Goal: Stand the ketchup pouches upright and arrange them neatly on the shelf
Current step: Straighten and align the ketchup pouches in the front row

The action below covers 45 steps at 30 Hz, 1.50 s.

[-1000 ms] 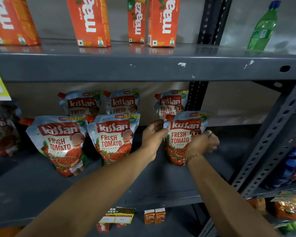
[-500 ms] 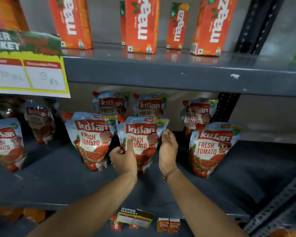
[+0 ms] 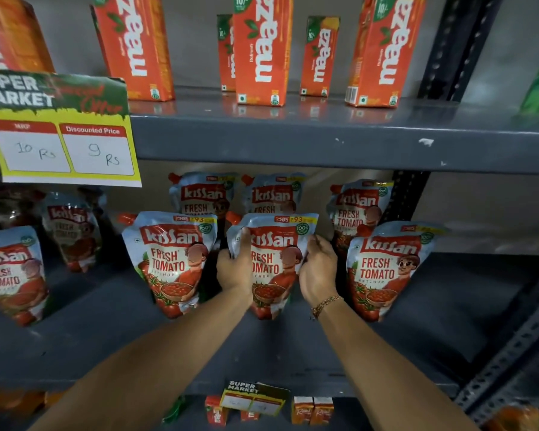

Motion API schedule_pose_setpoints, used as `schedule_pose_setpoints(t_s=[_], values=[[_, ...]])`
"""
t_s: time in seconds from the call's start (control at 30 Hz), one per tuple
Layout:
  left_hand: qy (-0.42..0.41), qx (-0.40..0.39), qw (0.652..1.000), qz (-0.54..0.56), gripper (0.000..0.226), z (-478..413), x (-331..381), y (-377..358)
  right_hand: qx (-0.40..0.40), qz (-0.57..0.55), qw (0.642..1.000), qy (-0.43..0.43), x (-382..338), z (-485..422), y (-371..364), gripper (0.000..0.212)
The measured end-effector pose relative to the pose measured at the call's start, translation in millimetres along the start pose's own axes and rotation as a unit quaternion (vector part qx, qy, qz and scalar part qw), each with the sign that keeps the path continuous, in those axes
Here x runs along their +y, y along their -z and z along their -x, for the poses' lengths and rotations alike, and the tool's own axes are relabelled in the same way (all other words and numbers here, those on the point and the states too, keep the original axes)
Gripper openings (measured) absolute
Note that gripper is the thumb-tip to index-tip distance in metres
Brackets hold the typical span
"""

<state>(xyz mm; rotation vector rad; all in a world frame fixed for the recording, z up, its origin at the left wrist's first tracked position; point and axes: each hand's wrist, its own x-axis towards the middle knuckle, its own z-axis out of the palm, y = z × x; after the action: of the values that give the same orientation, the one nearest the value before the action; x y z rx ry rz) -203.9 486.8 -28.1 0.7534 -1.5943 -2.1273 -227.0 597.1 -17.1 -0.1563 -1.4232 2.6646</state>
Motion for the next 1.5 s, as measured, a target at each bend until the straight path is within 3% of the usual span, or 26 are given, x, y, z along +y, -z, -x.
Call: schedule_pose_setpoints(t_s=[0.07,0.17,0.3,0.47,0.63,0.77,0.83,0.93,1.0,1.07,1.17,1.23,1.3,1.5], values=[[0.005,-0.01,1.0,0.0,0.042,3,-1,-4,0.01,-0.001,1.0,0.007,-4,0,3,0.024],[0.007,-0.014,1.0,-0.006,0.057,10,-3,-10,0.024,-0.006,1.0,0.019,-12,0,8,0.025],[0.013,-0.027,1.0,-0.002,0.044,16,-4,-15,0.033,0.003,0.999,0.023,-13,-3,12,0.02],[0.006,-0.023,1.0,-0.002,0.042,16,-6,-15,0.043,0.023,0.998,0.026,-14,-1,11,0.021],[0.005,-0.048,0.999,0.003,0.046,18,-6,-11,0.065,0.102,0.992,0.041,-11,4,12,0.016],[-0.018,-0.061,0.998,0.014,0.052,23,-6,-3,0.071,0.188,0.978,0.05,5,18,16,0.03],[-0.04,-0.006,0.999,-0.001,0.041,25,-9,3,0.115,0.248,0.96,0.057,21,29,16,0.035],[-0.037,0.176,0.983,-0.028,0.042,23,-18,24,0.229,0.333,0.914,0.043,45,53,9,0.031],[0.016,0.268,0.963,-0.026,0.045,15,-24,42,0.17,0.311,0.931,0.089,59,73,-1,0.016],[0.06,0.302,0.951,-0.029,0.053,6,-21,60,0.029,0.28,0.954,0.106,67,89,-20,0.023],[0.019,0.304,0.95,-0.066,0.069,-11,-6,86,-0.092,0.286,0.95,0.083,72,85,-55,0.021],[-0.02,0.27,0.96,-0.075,0.079,-28,6,103,-0.112,0.235,0.965,0.021,74,74,-79,0.014],[-0.063,0.216,0.973,-0.054,0.082,-46,17,117,-0.112,0.177,0.977,-0.048,74,63,-99,0.022],[-0.067,0.099,0.993,-0.022,0.047,-62,44,137,-0.064,0.062,0.987,-0.133,85,48,-121,0.023]])
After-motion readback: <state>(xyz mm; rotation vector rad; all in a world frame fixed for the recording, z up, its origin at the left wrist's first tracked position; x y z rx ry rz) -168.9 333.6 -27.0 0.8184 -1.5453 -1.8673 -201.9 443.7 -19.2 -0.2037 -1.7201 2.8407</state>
